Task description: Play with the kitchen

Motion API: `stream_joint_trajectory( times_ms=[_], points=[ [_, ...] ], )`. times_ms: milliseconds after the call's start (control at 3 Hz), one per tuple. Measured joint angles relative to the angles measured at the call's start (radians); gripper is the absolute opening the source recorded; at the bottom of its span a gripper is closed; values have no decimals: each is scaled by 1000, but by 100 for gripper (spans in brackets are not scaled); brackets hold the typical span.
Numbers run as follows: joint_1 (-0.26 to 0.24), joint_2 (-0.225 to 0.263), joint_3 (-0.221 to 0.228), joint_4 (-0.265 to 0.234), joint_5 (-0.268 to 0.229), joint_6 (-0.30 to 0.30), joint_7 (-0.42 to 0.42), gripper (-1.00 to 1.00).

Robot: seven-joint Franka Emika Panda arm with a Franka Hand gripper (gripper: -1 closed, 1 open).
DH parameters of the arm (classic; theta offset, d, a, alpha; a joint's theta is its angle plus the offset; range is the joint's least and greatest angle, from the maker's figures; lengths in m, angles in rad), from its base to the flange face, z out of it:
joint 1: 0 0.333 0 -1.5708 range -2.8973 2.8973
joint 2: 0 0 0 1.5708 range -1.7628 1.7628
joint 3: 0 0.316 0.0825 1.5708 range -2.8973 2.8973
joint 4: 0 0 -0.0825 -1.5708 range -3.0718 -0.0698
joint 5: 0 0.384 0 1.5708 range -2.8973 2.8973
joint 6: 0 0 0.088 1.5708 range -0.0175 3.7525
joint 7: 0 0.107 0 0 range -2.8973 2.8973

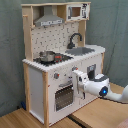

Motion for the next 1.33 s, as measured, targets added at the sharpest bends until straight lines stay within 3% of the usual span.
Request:
stream_joint_trajectory(
  times_ms=[333, 1333],
  points=[
    [0, 0, 1, 0, 0, -2, 2, -100],
    [146, 4, 19, 4, 1, -284, 52, -100]
  ],
)
